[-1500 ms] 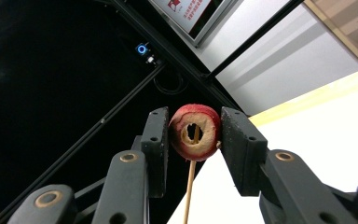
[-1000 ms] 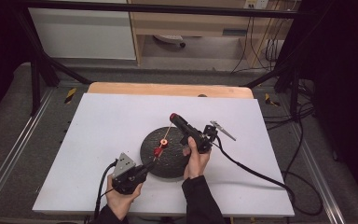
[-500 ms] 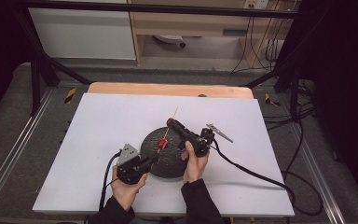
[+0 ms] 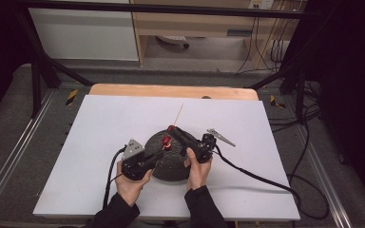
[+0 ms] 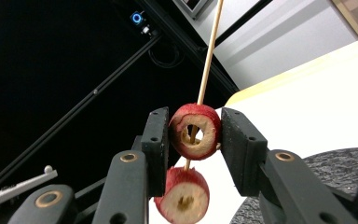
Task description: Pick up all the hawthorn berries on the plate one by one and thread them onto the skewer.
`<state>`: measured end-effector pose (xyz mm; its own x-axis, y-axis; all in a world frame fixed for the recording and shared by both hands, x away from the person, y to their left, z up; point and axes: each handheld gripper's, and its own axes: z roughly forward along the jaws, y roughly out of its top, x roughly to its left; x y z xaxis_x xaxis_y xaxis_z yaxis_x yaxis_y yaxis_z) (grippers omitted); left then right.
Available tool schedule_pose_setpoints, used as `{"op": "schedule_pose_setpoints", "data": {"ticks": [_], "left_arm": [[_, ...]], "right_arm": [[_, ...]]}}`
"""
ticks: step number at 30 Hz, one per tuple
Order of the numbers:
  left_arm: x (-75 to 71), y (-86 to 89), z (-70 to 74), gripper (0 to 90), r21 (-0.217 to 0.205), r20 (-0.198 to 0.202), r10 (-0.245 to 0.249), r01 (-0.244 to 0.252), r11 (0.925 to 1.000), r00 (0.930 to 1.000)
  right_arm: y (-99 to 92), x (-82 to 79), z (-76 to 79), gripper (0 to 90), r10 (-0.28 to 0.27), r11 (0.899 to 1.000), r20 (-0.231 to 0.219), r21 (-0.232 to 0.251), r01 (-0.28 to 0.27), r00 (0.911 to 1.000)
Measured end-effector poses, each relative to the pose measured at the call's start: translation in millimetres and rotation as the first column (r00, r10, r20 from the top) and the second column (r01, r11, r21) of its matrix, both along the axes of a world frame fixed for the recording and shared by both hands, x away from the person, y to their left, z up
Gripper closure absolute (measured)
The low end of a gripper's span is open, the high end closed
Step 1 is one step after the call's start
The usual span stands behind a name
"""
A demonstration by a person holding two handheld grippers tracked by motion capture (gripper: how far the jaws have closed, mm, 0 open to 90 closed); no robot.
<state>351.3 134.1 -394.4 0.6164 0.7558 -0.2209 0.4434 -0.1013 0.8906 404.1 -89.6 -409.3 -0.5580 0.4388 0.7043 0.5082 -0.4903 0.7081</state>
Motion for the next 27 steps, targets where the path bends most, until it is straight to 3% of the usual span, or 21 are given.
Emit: {"op": "schedule_pose_setpoints", "data": {"ticks": [9,15,18,24,27], "left_arm": [[2.6,1.6,-0.2,89.0,0.014,0.006,-0.014,0.014,0.9998,0.9999],[1.0,10.8,-3.9,89.0,0.047,0.009,-0.043,0.043,0.9980,0.9990],[0.6,18.7,-7.3,89.0,0.059,0.002,-0.052,0.052,0.9969,0.9986],[-1.6,33.3,-13.0,88.9,0.099,-0.011,-0.064,0.065,0.9930,0.9979],[-4.7,42.8,-14.0,88.9,0.118,-0.014,-0.077,0.078,0.9900,0.9970]], "right_arm": [[-0.1,-1.4,0.4,63.1,0.008,0.999,0.001,-0.033,-0.008,1.0000],[-7.4,-1.2,5.8,50.6,-0.003,0.995,0.027,-0.099,0.006,0.9996],[-12.3,0.2,8.7,41.7,0.007,0.988,0.017,-0.154,-0.004,0.9998],[-22.4,3.4,8.5,26.6,0.026,0.955,-0.003,-0.296,-0.026,0.9996],[-28.0,4.8,8.9,19.8,0.045,0.928,-0.015,-0.369,-0.047,0.9989]]}}
